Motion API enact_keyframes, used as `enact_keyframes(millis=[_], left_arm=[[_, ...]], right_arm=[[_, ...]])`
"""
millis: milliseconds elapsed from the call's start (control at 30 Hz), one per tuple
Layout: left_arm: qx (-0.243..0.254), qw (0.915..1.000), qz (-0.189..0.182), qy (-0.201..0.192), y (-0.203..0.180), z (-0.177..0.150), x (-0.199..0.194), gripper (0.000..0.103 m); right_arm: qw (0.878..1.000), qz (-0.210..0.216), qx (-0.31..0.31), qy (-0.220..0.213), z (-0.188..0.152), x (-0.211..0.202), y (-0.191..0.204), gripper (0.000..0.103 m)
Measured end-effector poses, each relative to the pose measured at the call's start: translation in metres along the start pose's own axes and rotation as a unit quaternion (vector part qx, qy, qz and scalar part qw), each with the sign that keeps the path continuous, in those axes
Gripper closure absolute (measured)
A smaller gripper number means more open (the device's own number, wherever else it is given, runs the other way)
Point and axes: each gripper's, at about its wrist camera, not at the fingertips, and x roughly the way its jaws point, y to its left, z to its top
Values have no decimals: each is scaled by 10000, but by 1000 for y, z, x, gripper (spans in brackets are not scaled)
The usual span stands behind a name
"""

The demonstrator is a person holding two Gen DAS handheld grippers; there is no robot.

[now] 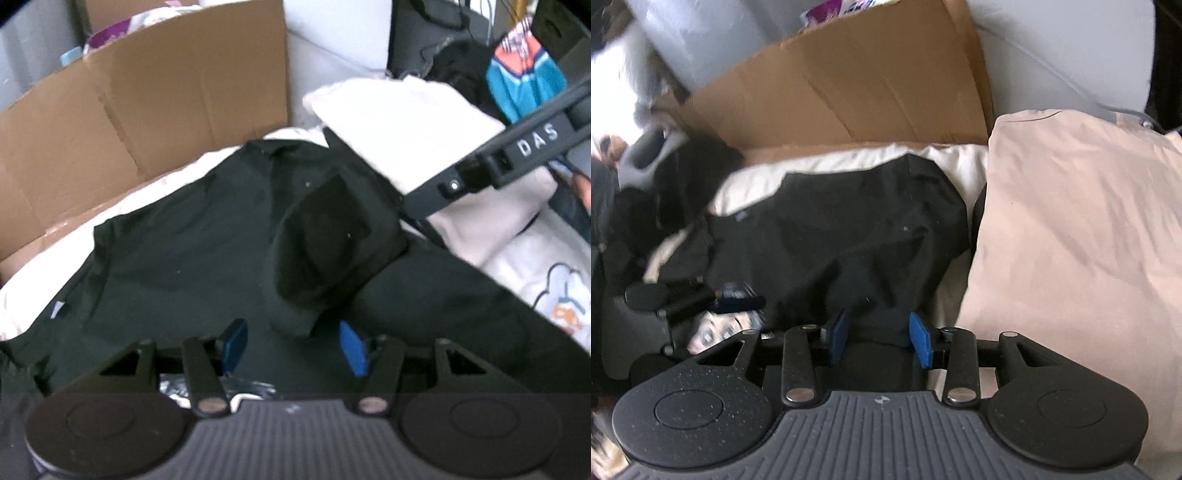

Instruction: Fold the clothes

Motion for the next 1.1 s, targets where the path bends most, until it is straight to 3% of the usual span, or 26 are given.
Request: enact_keyframes(millis=[233, 300, 367, 467, 733, 900, 1100], left_arm=[[139, 9992, 316, -194, 0, 6, -1, 51], [138, 9992, 314, -185, 2, 10, -1, 66], [67, 9994, 276, -191, 5, 14, -2, 89], [-141, 9995, 166, -250, 12, 18, -9, 95], [-796, 9965, 105, -244, 27, 19, -30, 98], [-1396, 9902, 76, 42, 41, 11, -38, 98], [-1631, 9856, -33, 433, 46, -8, -38, 98]], right_arm=[[9975, -393, -545, 202, -12, 26, 6, 59], [9959, -482, -708, 275, -13, 35, 7, 59], [9948, -543, -810, 292, -14, 42, 8, 59], [9934, -618, -931, 244, -15, 48, 8, 59], [9891, -853, -1201, -19, -16, 56, 5, 66], [9884, -933, -1201, -13, -19, 57, -6, 80], [9867, -981, -1298, -28, -23, 57, -7, 81]])
